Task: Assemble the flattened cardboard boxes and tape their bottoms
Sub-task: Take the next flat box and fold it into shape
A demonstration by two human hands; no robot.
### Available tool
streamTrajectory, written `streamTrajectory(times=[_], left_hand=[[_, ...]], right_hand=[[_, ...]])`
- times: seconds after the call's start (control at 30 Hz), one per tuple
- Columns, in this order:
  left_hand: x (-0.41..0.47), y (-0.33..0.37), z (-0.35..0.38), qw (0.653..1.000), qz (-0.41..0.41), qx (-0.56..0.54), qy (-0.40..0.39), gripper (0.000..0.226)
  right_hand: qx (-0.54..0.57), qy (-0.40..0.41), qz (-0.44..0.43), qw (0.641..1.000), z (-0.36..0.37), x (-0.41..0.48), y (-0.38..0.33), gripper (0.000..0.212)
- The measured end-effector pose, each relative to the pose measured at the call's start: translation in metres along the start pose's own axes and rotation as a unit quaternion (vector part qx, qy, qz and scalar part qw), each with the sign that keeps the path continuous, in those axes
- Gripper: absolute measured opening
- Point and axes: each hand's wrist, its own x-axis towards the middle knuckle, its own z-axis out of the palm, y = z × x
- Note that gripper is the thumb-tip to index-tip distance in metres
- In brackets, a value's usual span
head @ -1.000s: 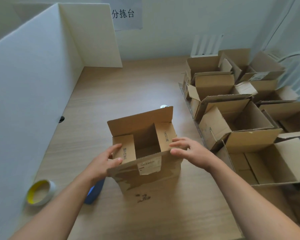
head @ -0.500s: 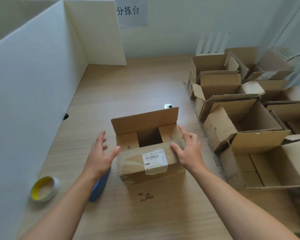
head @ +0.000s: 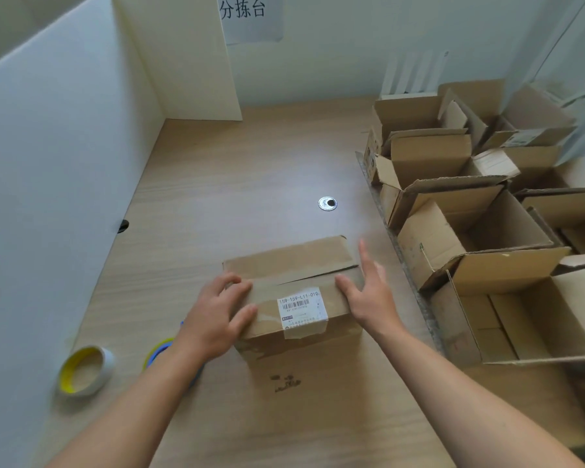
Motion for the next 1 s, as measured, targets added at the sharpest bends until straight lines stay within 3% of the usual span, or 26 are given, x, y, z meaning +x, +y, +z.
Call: streamTrajectory(times=[0.1, 0.17, 0.27, 0.37, 0.47, 0.67, 0.9, 1.0], left_hand=[[-0.009, -0.002, 0.013, 1.0, -0.008, -0.002, 0.015, 0.056], [-0.007, -0.002, 0.015, 1.0, -0.009, -0.003, 0.028, 0.051], [-0.003, -0.002, 0.016, 0.999, -0.009, -0.004, 0.03, 0.042], [-0.003, -0.002, 0.015, 0.999, -0.025, -0.013, 0.036, 0.042], [-0.004, -0.003, 0.015, 0.996, -0.059, -0.03, 0.057, 0.045], [-0.008, -0.005, 0.019, 0.981, -0.154, -0.105, 0.046, 0.056], [-0.042, -0.017, 0.03, 0.988, -0.132, -0.075, -0.014, 0.061], [-0.053, -0.017, 0.043, 0.986, -0.136, -0.096, 0.003, 0.059]], right_hand=[[-0.131, 0.026, -0.045, 0.99, -0.002, -0.006, -0.01, 0.067], [-0.264, 0.037, -0.132, 0.955, 0.002, -0.007, -0.02, 0.05], [-0.3, -0.032, -0.234, 0.924, 0.022, -0.008, -0.039, 0.044], [-0.36, -0.141, -0.198, 0.901, 0.048, -0.013, -0.042, 0.057], [-0.393, -0.137, -0.19, 0.889, 0.058, -0.012, -0.039, 0.058], [-0.364, -0.142, -0.166, 0.905, 0.07, -0.014, -0.039, 0.055], [-0.394, -0.108, -0.183, 0.894, 0.069, -0.043, -0.023, 0.051], [-0.406, -0.1, -0.196, 0.887, 0.072, -0.054, -0.013, 0.053]])
